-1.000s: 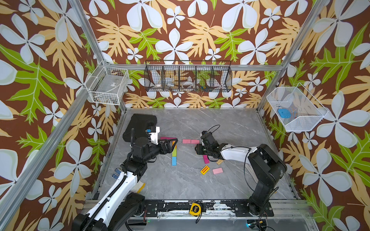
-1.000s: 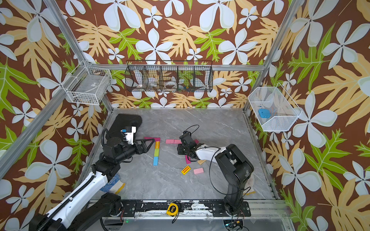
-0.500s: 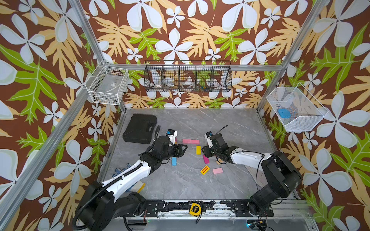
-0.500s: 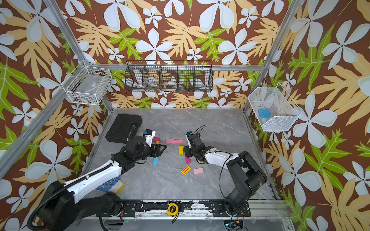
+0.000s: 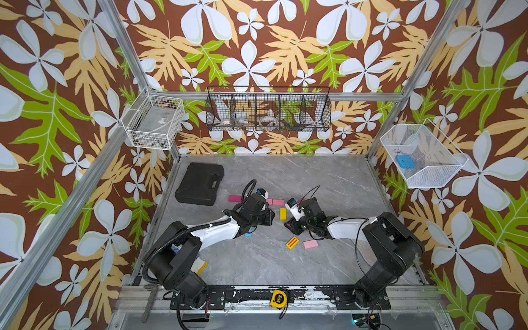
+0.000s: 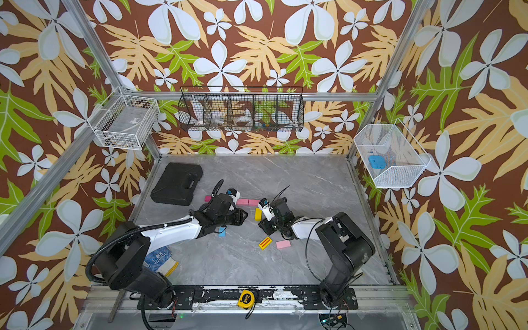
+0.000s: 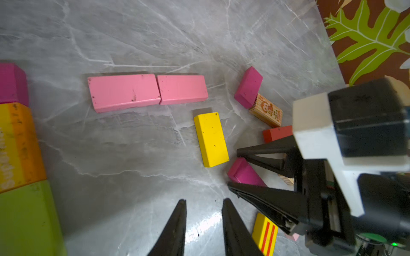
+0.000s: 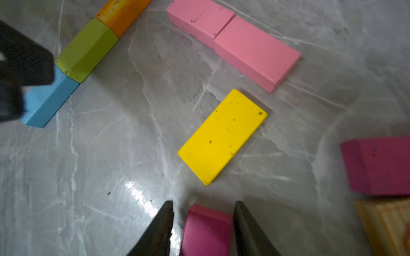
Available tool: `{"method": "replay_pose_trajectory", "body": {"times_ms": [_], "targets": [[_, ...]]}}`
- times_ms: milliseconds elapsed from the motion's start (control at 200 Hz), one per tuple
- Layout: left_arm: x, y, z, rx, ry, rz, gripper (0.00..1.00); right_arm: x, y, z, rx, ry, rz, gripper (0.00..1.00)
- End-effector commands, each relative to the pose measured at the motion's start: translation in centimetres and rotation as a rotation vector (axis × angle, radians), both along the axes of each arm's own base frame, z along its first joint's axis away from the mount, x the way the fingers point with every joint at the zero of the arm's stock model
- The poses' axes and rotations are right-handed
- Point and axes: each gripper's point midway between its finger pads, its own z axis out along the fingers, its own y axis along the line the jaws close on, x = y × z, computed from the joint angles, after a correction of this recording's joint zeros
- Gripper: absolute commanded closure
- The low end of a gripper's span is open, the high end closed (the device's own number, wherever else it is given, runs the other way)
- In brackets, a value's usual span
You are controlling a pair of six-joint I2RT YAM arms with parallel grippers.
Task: Assemble the number 7 with building blocks
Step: Assemble the building block at the center of the board.
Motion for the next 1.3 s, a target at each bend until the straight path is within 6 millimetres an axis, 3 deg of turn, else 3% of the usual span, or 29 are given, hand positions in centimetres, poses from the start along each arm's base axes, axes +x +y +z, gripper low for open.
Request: {"method": "replay_pose_trajectory", "body": {"times_ms": [0, 240, 906, 1296], "targets": [[0.7, -0.5, 0.0, -0.009, -0.017, 0.006, 0.70, 0.1, 0.6, -0.5, -0.014, 0.002, 0.048, 0.55], [1.4, -0.8, -1.8, 0.016, 0.012, 0.015, 0.73, 0.3, 0.7, -1.2, -0.059, 0.013, 0.087, 0.58], [2.7, -1.1, -4.2, 0.083, 0.051, 0.040, 0.78, 0.4, 0.1, -2.2, -0.146, 0.082, 0.115, 0.64], [2.8, -1.3, -4.4, 0.086, 0.056, 0.037, 0.79, 1.0, -0.9, -1.9, -0.164, 0.094, 0.042, 0.64]]}}
